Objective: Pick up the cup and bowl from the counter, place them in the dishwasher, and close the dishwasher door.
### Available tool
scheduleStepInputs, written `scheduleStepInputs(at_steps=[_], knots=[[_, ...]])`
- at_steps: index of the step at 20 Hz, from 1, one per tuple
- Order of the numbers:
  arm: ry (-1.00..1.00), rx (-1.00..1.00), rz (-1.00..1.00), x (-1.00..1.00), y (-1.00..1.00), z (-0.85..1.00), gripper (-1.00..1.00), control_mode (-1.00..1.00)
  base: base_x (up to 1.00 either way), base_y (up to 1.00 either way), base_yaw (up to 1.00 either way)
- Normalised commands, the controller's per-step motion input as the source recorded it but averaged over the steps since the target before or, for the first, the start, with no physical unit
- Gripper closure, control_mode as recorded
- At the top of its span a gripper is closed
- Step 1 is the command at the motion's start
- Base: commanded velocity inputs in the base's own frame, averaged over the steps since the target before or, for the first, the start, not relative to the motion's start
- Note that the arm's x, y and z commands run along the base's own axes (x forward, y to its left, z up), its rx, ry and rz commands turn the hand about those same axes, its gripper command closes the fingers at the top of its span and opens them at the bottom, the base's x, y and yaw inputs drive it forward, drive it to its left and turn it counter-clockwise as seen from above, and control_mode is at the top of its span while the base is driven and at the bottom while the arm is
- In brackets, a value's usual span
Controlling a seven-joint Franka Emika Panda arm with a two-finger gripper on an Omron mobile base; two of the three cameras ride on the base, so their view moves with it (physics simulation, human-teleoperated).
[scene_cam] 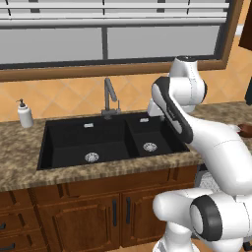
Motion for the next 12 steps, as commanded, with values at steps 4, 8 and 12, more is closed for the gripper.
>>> scheduleStepInputs(at_steps=[4,8,12], knots=[[0.0,0.0,-0.01,-0.05,-0.33,0.0,-1.0,-1.0,0.0,0.0,0.0],[0.0,-0.01,0.0,-0.14,-0.55,-0.02,-1.0,-1.0,0.0,0.0,0.0],[0.0,-0.06,0.0,-0.04,-0.57,-0.17,-1.0,-1.0,0.0,0.0,0.0]])
